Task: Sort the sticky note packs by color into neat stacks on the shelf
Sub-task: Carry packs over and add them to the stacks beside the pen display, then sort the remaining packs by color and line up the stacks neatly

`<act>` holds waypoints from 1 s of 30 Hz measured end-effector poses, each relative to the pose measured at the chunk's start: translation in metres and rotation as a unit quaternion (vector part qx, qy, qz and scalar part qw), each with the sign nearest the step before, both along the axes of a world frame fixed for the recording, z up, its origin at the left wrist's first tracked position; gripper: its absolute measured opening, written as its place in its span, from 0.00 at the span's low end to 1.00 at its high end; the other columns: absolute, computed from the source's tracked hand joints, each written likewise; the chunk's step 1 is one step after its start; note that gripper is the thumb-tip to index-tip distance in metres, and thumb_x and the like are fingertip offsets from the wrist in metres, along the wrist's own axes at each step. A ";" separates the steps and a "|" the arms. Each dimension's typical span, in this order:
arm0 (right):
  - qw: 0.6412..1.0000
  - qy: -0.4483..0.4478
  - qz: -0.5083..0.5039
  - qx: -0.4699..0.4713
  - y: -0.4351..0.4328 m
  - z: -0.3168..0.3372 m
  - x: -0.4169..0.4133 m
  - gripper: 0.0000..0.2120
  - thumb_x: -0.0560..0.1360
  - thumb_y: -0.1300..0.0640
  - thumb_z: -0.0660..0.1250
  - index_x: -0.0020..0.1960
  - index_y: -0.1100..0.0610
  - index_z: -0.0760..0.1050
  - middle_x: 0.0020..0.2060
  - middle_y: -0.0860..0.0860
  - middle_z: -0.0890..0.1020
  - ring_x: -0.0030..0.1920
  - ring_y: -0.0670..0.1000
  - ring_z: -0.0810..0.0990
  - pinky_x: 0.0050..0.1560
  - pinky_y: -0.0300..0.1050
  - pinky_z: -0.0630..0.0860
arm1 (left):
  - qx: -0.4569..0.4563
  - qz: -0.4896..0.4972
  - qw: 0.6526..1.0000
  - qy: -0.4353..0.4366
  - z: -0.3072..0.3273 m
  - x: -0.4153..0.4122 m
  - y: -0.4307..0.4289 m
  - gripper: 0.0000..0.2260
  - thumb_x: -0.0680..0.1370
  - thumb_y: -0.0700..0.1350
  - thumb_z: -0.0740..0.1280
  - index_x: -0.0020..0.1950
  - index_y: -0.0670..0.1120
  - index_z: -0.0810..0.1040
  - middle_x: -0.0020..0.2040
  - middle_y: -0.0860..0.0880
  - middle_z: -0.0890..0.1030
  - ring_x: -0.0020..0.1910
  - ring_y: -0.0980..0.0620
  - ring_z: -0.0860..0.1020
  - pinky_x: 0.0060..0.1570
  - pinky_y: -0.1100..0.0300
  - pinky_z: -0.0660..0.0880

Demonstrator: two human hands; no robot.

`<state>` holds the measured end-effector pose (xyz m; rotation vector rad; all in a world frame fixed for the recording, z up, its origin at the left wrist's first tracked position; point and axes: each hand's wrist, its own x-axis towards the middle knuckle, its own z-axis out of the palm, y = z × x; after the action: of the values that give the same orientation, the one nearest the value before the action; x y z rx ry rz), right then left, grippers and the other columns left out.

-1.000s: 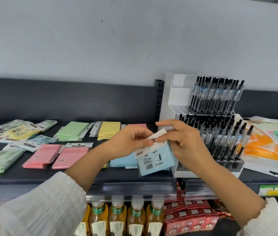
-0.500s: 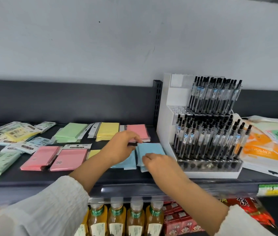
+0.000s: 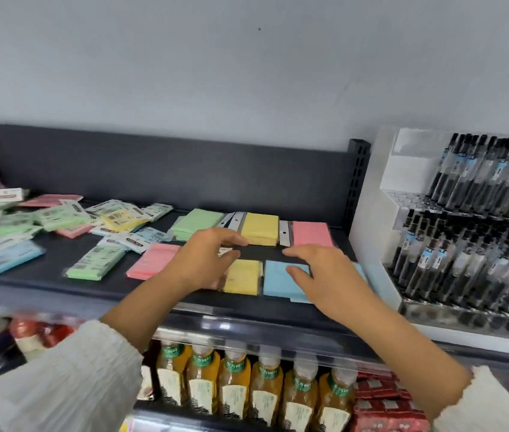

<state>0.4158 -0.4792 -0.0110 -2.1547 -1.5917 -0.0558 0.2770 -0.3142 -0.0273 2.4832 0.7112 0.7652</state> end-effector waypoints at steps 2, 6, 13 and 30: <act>0.999 0.013 0.028 0.012 0.022 -0.002 -0.019 0.18 0.79 0.52 0.61 0.69 0.49 0.69 0.67 0.46 0.73 0.66 0.48 0.70 0.66 0.41 0.65 | 0.006 0.028 1.000 0.000 0.000 -0.033 0.015 0.09 0.77 0.42 0.67 0.57 0.49 0.80 0.55 0.56 0.78 0.55 0.59 0.75 0.57 0.68 0.68; 0.997 0.008 0.080 0.005 0.073 -0.001 -0.066 0.18 0.79 0.53 0.62 0.68 0.49 0.71 0.64 0.47 0.76 0.63 0.48 0.73 0.64 0.43 0.69 | 0.011 0.081 0.997 0.003 -0.001 -0.102 0.050 0.09 0.77 0.42 0.67 0.56 0.49 0.81 0.54 0.55 0.79 0.55 0.57 0.77 0.53 0.66 0.70; 0.992 0.026 0.123 -0.011 0.172 -0.001 -0.158 0.18 0.78 0.52 0.62 0.67 0.48 0.71 0.63 0.46 0.77 0.61 0.47 0.75 0.61 0.42 0.71 | 0.020 0.132 0.990 0.048 -0.014 -0.229 0.117 0.10 0.77 0.42 0.67 0.58 0.50 0.80 0.57 0.54 0.79 0.57 0.56 0.76 0.56 0.66 0.70; 0.995 0.062 0.039 -0.073 0.366 -0.004 -0.281 0.23 0.76 0.51 0.66 0.70 0.53 0.68 0.65 0.49 0.75 0.64 0.50 0.73 0.64 0.45 0.69 | 0.030 0.126 0.991 0.019 -0.023 -0.367 0.284 0.13 0.76 0.46 0.68 0.61 0.50 0.78 0.59 0.52 0.78 0.60 0.53 0.74 0.59 0.63 0.69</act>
<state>0.1346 -0.1137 -0.0146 -2.1541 -1.6514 0.2226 -0.0900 -0.0299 -0.0499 2.4964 1.0458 0.8408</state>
